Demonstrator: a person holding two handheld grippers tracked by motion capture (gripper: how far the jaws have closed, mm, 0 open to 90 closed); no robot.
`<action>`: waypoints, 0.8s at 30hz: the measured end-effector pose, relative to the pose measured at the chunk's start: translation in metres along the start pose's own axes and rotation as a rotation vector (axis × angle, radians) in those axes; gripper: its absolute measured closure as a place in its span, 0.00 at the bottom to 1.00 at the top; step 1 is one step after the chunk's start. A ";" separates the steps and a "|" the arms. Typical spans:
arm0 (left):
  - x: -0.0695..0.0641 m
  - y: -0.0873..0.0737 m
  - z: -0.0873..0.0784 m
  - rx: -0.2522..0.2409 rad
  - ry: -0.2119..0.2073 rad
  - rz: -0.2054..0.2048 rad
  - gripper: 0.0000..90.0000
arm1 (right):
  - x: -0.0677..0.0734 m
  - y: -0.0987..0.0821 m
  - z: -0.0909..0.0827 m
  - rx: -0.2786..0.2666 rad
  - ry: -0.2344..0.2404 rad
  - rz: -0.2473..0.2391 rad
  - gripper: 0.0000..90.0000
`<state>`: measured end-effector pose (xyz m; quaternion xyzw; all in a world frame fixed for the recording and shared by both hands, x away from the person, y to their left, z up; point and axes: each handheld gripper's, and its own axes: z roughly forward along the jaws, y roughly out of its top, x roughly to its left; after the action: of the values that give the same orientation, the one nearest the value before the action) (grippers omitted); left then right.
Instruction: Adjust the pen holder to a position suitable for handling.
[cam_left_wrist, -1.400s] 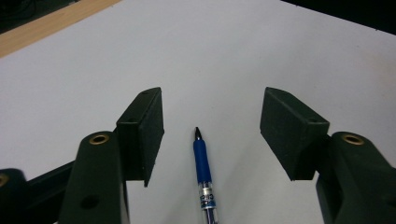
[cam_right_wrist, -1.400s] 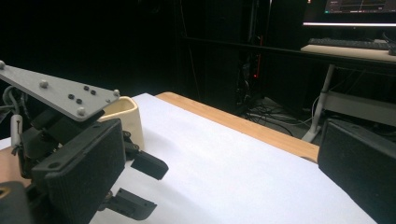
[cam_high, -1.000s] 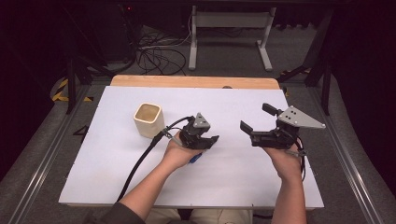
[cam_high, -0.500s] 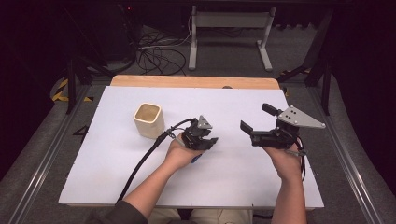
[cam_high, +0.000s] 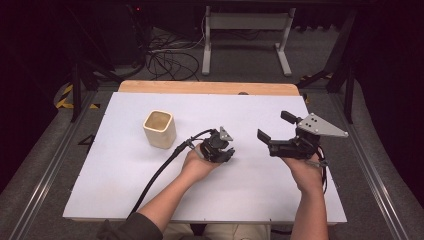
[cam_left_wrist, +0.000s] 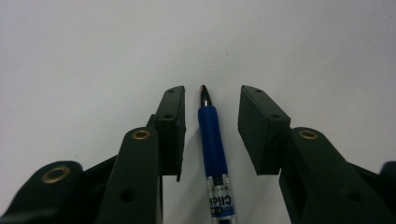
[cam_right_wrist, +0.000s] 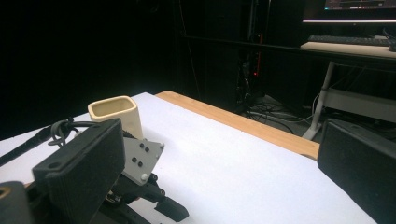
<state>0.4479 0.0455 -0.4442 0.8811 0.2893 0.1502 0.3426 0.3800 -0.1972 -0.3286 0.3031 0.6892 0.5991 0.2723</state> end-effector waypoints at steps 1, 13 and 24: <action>0.000 0.000 0.001 0.005 -0.002 0.005 0.70 | 0.000 0.000 0.000 0.001 0.000 0.000 0.02; 0.000 -0.003 0.009 0.040 -0.028 -0.001 0.76 | 0.000 0.001 0.000 -0.003 0.006 0.005 0.02; 0.003 -0.002 0.010 0.045 -0.035 -0.011 0.88 | 0.001 0.000 0.001 0.005 0.005 0.006 0.02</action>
<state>0.4542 0.0439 -0.4524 0.8895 0.2916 0.1261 0.3285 0.3802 -0.1956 -0.3285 0.3042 0.6906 0.5989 0.2680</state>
